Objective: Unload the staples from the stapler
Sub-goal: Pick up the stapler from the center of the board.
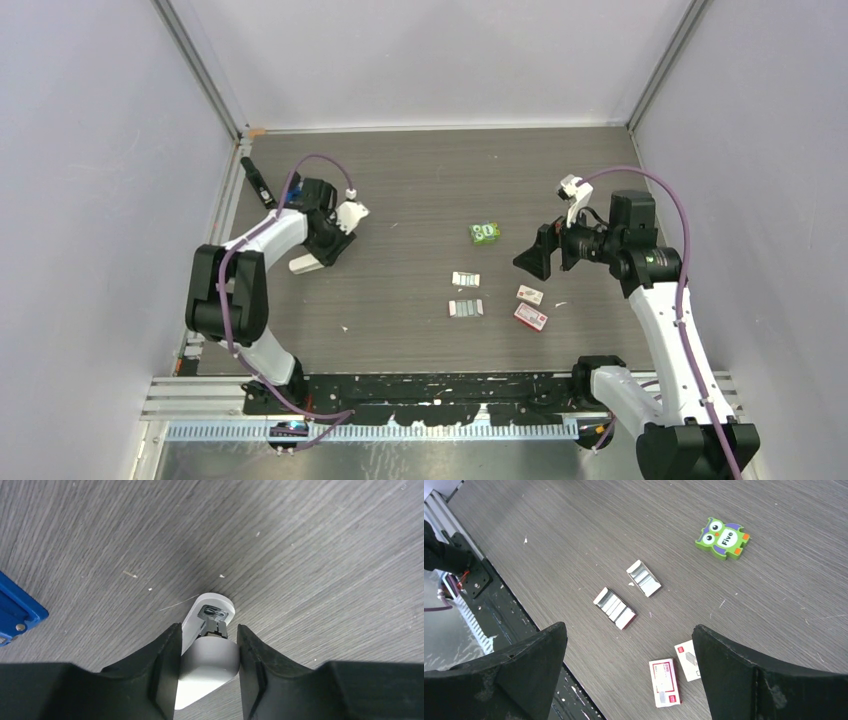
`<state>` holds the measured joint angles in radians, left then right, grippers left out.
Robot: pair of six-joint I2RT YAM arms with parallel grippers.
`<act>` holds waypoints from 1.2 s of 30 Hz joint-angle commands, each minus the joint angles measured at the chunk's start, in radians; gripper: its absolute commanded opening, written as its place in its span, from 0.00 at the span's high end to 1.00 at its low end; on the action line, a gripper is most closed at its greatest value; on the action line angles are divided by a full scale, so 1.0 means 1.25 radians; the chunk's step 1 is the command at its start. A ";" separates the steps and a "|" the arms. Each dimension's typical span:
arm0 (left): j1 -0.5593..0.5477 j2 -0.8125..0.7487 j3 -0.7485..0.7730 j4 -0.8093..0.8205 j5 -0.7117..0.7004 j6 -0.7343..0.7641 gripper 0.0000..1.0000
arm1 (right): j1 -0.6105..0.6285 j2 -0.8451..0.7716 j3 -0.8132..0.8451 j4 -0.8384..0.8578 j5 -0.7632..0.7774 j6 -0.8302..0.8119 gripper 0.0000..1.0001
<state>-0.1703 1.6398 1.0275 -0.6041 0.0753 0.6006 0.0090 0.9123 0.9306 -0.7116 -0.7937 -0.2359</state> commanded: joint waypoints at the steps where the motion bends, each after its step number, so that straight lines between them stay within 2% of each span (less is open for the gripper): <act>1: 0.005 0.010 0.030 -0.024 -0.008 -0.048 0.65 | 0.015 -0.009 -0.001 0.018 -0.008 -0.017 0.01; 5: 0.005 0.000 0.049 -0.023 0.008 -0.096 0.76 | 0.016 -0.009 -0.001 0.018 -0.010 -0.017 0.00; 9: 0.005 0.006 0.070 -0.033 0.056 -0.147 0.82 | 0.016 -0.008 -0.001 0.019 -0.011 -0.017 0.01; 11: 0.005 0.017 0.082 -0.037 0.084 -0.175 0.88 | 0.016 -0.009 -0.002 0.018 -0.011 -0.018 0.01; 13: 0.004 0.033 0.099 -0.049 0.109 -0.200 0.98 | 0.016 -0.009 -0.002 0.018 -0.011 -0.019 0.01; 16: 0.004 0.046 0.110 -0.046 0.109 -0.233 1.00 | 0.016 -0.006 -0.003 0.019 -0.011 -0.020 0.00; 17: 0.003 0.049 0.107 -0.043 0.105 -0.234 0.98 | 0.016 -0.006 -0.003 0.019 -0.011 -0.020 0.00; 19: 0.000 0.050 0.101 -0.033 0.082 -0.246 0.87 | 0.017 -0.006 -0.003 0.019 -0.011 -0.020 0.00; 25: -0.031 0.037 0.078 -0.018 0.009 -0.250 0.47 | 0.016 -0.005 -0.003 0.018 -0.011 -0.021 0.00; 26: -0.037 0.031 0.075 -0.018 -0.008 -0.247 0.43 | 0.016 -0.005 -0.003 0.018 -0.011 -0.021 0.00; 31: -0.043 -0.007 0.060 -0.015 -0.044 -0.220 0.34 | 0.016 -0.005 -0.004 0.018 -0.012 -0.023 0.00; 36: -0.042 -0.027 0.048 -0.018 -0.077 -0.177 0.31 | 0.017 -0.003 -0.004 0.017 -0.011 -0.024 0.00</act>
<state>-0.2260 1.6619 1.0943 -0.6380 0.0380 0.3279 0.0246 0.9123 0.9195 -0.7116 -0.7944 -0.2562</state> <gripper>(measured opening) 0.688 0.995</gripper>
